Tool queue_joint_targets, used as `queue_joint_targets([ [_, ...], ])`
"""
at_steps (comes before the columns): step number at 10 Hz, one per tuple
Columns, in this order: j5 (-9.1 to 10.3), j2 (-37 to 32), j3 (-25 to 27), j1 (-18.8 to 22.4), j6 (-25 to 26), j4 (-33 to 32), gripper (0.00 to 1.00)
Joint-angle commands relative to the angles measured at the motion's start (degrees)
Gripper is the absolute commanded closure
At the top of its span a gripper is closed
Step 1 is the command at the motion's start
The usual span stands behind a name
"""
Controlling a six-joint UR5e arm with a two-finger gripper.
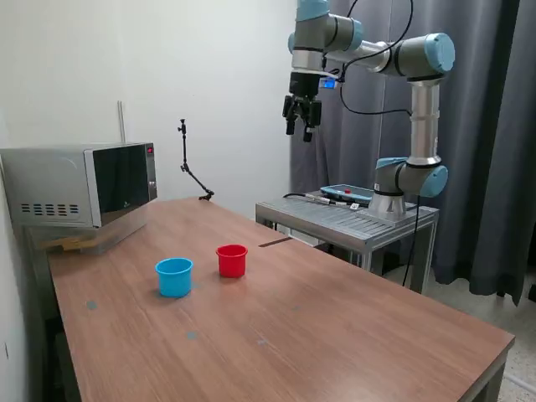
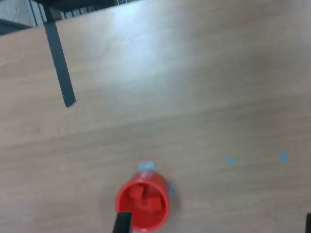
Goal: Place red objects in the red bin, and blue objects in the blue bin.
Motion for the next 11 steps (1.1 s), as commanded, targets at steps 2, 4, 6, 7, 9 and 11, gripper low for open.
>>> queue_joint_targets([
  [2, -0.03, -4.9, 5.7, 0.0, -0.7, 0.4, 0.00],
  [4, -0.03, -7.5, 8.0, 0.1, -0.5, 0.4, 0.00],
  [6, -0.03, -9.3, 10.6, 0.1, -0.2, 0.4, 0.00],
  [7, 0.06, -10.2, 11.4, 0.1, -0.3, 0.4, 0.00],
  [9, 0.06, -11.0, 12.0, 0.1, -0.2, 0.3, 0.00],
  [11, 0.15, -12.0, 12.9, 0.1, -0.3, 0.3, 0.00],
])
